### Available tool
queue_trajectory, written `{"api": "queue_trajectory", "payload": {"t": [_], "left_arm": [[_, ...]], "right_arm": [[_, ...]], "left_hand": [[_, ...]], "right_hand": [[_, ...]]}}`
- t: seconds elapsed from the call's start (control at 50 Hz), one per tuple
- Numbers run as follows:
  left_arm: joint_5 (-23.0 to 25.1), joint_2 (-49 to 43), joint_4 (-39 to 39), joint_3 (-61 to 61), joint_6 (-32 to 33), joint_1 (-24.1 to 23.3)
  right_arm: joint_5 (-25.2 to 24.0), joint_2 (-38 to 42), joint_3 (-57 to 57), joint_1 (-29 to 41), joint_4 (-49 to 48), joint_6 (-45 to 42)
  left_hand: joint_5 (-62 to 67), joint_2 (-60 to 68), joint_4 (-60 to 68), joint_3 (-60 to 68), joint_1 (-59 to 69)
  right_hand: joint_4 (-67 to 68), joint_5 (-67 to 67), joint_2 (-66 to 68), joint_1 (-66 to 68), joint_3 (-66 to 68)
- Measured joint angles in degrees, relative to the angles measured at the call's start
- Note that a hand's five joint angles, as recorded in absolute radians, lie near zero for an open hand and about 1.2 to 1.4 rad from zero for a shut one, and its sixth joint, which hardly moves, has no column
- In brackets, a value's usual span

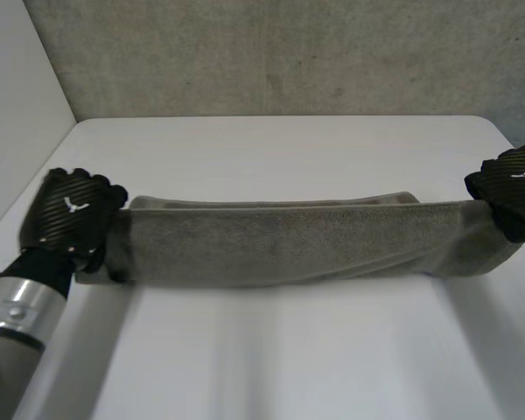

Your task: Fold the towel.

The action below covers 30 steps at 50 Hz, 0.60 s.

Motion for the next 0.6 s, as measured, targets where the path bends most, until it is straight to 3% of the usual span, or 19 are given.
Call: {"api": "queue_trajectory", "payload": {"t": [0.16,0.32,0.6], "left_arm": [[1.6,-18.2,8.8,8.4,0.3,-0.2],[1.1,-35.5,11.0,24.0,0.4,-1.0],[1.2,-49.4,11.0,40.7,6.2,-1.5]], "right_arm": [[3.0,15.4,-8.7,3.9,-4.6,0.6],[10.5,31.9,-22.7,11.3,-6.1,1.0],[13.8,44.6,-35.8,14.5,-13.4,2.5]], "left_hand": [[0.0,0.0,0.0,0.0,0.0],[0.0,0.0,0.0,0.1,0.0],[0.0,0.0,0.0,0.1,-0.1]], "right_hand": [[0.0,0.0,0.0,0.0,0.0],[0.0,0.1,0.0,0.0,0.0],[0.0,0.1,0.0,0.0,0.0]]}}
